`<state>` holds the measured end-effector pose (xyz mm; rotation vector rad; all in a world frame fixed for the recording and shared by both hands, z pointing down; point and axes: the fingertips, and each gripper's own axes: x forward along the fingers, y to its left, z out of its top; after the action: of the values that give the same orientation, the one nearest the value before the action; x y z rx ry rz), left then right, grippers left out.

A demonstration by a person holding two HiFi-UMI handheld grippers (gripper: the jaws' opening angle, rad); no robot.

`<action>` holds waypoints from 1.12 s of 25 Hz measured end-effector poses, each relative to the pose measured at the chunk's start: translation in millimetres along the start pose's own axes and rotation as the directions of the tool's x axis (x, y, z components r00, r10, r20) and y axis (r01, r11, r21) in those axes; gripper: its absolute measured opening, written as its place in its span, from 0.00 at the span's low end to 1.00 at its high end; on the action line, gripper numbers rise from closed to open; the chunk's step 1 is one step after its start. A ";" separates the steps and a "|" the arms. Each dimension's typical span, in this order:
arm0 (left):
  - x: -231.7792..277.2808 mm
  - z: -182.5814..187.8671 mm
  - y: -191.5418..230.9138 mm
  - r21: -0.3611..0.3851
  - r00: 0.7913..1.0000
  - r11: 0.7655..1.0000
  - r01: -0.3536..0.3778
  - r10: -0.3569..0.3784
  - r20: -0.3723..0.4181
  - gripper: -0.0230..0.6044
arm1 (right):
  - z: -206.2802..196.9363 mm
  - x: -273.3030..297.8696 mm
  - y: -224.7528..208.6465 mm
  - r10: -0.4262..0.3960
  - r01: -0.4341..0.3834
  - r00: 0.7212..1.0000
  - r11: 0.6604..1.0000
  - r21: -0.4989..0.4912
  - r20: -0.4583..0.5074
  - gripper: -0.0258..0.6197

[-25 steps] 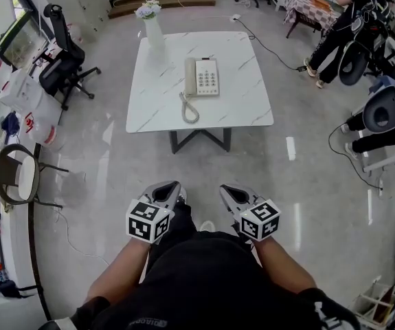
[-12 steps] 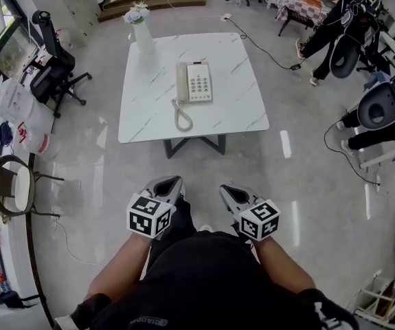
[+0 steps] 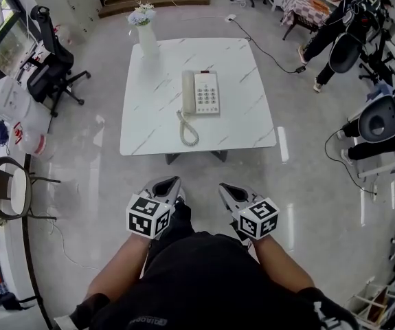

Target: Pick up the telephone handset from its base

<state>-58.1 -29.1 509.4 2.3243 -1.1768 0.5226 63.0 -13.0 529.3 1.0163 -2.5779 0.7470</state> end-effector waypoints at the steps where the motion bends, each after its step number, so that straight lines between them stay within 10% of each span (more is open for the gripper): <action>1: 3.4 7.0 7.3 -0.001 1.000 1.000 0.002 -0.002 0.004 0.04 | 7.3 6.7 -2.4 -0.002 0.002 1.000 1.000 -0.003 -0.002 0.04; 28: 96.5 136.8 175.8 0.108 0.992 0.986 0.124 -0.124 -0.003 0.04 | 137.9 166.9 -70.5 -0.150 0.150 0.988 0.989 0.009 0.036 0.04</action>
<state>-132.5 -259.6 492.3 2.4727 -1.0204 0.5495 -16.0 -225.7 510.9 1.2208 -2.4959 0.7042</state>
